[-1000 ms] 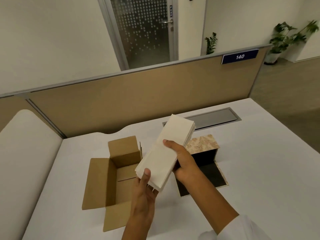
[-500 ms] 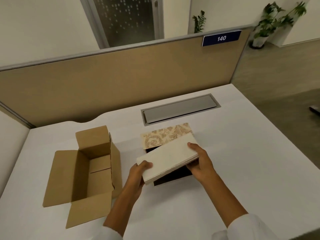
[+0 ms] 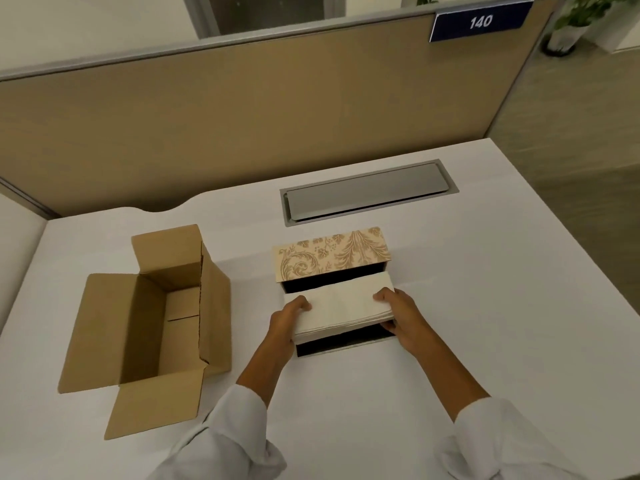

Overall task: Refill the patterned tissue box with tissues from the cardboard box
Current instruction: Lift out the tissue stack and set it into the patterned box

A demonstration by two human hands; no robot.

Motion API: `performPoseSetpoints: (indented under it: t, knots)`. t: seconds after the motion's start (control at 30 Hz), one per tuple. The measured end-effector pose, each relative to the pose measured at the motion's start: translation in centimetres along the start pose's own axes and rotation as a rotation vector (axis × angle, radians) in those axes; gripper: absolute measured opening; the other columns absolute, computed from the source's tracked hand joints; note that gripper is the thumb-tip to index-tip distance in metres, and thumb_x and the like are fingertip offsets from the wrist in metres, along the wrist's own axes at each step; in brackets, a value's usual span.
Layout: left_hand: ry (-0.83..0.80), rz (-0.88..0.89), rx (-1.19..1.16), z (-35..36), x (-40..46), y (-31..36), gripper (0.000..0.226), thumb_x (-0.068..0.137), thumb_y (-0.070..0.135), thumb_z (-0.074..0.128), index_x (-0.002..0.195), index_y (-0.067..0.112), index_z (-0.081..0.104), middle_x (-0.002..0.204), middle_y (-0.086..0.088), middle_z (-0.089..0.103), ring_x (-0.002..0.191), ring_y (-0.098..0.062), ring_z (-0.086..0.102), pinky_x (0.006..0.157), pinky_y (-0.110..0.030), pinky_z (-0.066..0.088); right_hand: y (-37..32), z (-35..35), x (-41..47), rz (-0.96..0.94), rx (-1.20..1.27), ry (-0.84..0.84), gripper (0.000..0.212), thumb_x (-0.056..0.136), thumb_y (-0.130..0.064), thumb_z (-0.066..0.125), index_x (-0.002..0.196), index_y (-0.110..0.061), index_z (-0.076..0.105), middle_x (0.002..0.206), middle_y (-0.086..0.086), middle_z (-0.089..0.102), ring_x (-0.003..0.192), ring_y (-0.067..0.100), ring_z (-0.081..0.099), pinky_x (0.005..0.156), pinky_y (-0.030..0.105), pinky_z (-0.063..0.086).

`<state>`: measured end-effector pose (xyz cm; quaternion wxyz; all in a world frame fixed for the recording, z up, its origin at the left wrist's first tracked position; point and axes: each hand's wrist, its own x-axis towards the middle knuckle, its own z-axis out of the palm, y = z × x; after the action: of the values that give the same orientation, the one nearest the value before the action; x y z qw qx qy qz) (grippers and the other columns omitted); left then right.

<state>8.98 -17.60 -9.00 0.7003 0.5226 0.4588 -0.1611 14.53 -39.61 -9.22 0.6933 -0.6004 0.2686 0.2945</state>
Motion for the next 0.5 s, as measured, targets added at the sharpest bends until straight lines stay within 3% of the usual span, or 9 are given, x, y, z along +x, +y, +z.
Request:
performPoseSetpoints:
  t: [0.13, 0.23, 0.37, 0.5]
  knots:
    - [0.063, 0.018, 0.026, 0.3, 0.9, -0.6, 0.031, 0.069, 0.023, 0.073, 0.094, 0.010, 0.059, 0.099, -0.013, 0.065, 0.093, -0.030, 0.062, 0.069, -0.035, 0.052, 0.4, -0.4, 1.0, 0.008, -0.067, 0.004, 0.034, 0.084, -0.016, 0.062, 0.118, -0.017, 0.059, 0.110, 0.009, 0.066, 0.100, 0.023, 0.059, 0.089, 0.038, 0.049]
    - [0.106, 0.045, 0.051, 0.6, 1.1, -1.0, 0.034, 0.071, 0.025, 0.074, 0.096, 0.010, 0.058, 0.099, -0.011, 0.064, 0.089, -0.027, 0.061, 0.063, -0.033, 0.050, 0.7, -0.6, 1.4, 0.012, -0.073, 0.010, 0.040, 0.084, -0.015, 0.063, 0.123, -0.017, 0.056, 0.112, 0.008, 0.065, 0.104, 0.024, 0.058, 0.097, 0.042, 0.049]
    - [0.165, 0.106, 0.099, 1.0, 1.1, -1.1, 0.042, 0.077, 0.031, 0.073, 0.109, 0.014, 0.052, 0.096, -0.004, 0.061, 0.083, -0.020, 0.057, 0.056, -0.028, 0.044, 0.7, -0.5, 1.8, 0.008, -0.096, 0.026, 0.039, 0.083, -0.017, 0.064, 0.121, -0.018, 0.055, 0.114, 0.008, 0.063, 0.102, 0.022, 0.058, 0.097, 0.043, 0.049]
    - [0.199, 0.143, 0.136, 1.0, 1.1, -1.2, 0.050, 0.078, 0.031, 0.073, 0.119, 0.012, 0.052, 0.110, -0.007, 0.060, 0.093, -0.023, 0.058, 0.063, -0.029, 0.046, 0.8, -0.5, 2.0, 0.006, -0.129, 0.044, 0.041, 0.083, -0.018, 0.065, 0.122, -0.018, 0.054, 0.108, 0.004, 0.062, 0.102, 0.021, 0.057, 0.096, 0.041, 0.050]
